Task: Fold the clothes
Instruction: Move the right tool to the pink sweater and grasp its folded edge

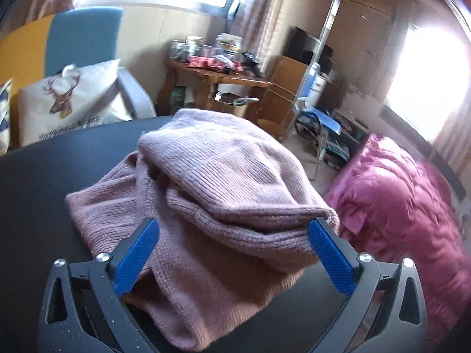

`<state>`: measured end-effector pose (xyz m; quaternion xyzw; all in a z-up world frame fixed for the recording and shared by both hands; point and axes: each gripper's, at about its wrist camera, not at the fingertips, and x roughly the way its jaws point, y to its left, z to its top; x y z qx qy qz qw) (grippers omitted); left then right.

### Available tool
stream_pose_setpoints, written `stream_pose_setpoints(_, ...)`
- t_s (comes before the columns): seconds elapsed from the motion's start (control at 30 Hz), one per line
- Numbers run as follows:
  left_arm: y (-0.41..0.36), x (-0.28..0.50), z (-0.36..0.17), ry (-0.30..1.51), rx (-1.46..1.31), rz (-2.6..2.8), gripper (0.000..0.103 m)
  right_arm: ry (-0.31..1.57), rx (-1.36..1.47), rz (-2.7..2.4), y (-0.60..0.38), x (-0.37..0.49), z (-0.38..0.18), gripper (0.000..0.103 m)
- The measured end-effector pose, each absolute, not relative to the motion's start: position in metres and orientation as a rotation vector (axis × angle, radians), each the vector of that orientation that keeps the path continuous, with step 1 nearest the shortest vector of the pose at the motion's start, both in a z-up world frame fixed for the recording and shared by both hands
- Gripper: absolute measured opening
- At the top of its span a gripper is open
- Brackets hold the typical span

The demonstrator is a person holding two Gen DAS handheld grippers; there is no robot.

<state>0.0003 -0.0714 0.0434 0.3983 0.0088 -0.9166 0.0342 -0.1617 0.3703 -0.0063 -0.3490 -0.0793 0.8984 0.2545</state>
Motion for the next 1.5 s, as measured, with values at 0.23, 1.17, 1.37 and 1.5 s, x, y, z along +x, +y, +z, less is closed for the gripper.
stream_pose_setpoints(0.23,-0.113,-0.006,0.052,0.143,1.18,-2.787,0.05,-0.137,-1.125,2.351,0.381,-0.176,-0.029,0.102)
stream_pose_setpoints(1.17,-0.116,0.03,0.039,0.275,1.256,-2.96,0.05,0.322,-1.071,3.348,0.152,-0.065,0.082,0.019)
stream_pose_setpoints(1.37,-0.141,0.027,0.012,0.107,1.34,-2.886,0.05,0.286,-1.142,3.351,0.127,-0.043,0.054,0.071)
stream_pose_setpoints(1.5,-0.16,0.028,0.002,0.242,1.377,-2.841,0.05,0.334,-1.23,3.305,0.141,-0.037,0.032,0.071)
